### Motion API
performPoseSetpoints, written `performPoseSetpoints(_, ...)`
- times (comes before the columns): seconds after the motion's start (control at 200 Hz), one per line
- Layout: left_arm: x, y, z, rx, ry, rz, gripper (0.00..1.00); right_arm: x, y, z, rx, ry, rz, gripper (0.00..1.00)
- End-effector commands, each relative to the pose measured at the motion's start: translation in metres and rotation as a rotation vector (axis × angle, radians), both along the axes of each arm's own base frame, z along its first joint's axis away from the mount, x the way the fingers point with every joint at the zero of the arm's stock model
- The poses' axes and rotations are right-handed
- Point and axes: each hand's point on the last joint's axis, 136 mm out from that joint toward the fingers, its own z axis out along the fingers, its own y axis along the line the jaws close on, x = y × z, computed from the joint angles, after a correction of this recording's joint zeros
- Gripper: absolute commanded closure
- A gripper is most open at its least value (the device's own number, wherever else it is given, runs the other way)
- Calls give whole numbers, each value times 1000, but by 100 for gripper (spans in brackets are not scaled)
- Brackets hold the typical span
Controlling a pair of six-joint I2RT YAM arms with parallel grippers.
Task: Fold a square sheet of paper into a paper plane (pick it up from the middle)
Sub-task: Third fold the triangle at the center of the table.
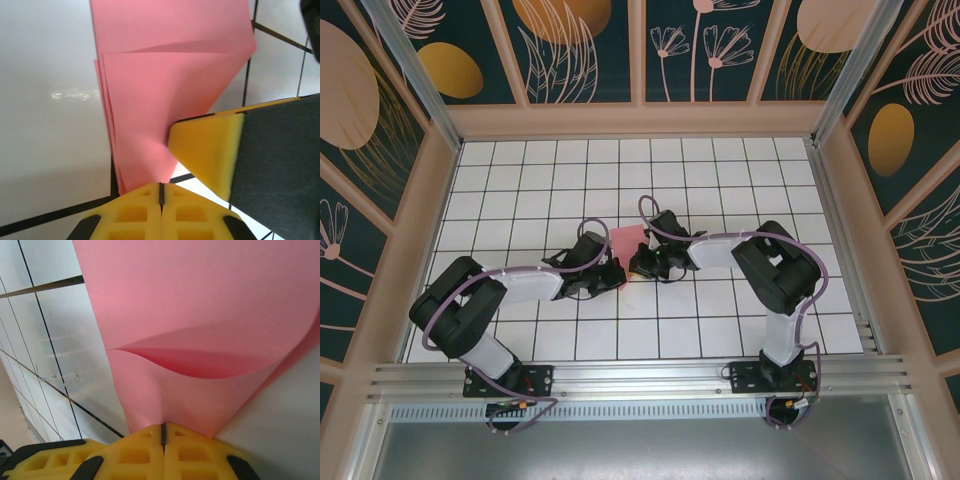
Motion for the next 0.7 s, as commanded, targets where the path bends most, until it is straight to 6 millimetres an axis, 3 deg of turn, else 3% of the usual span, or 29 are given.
performPoseSetpoints(0.0,-5,0,-11,5,23,8,100,-10,-4,-4,-15,8,26,97)
performPoseSetpoints(0.25,-16,17,-28,88,71,34,100,-4,-8,12,-32,-120,96,96)
performPoseSetpoints(0.43,-19,24,-34,113,90,56,100,-9,-10,7,-47,-135,123,95)
performPoseSetpoints(0.696,-24,34,-41,152,125,90,100,7,-10,-4,-99,-147,151,96)
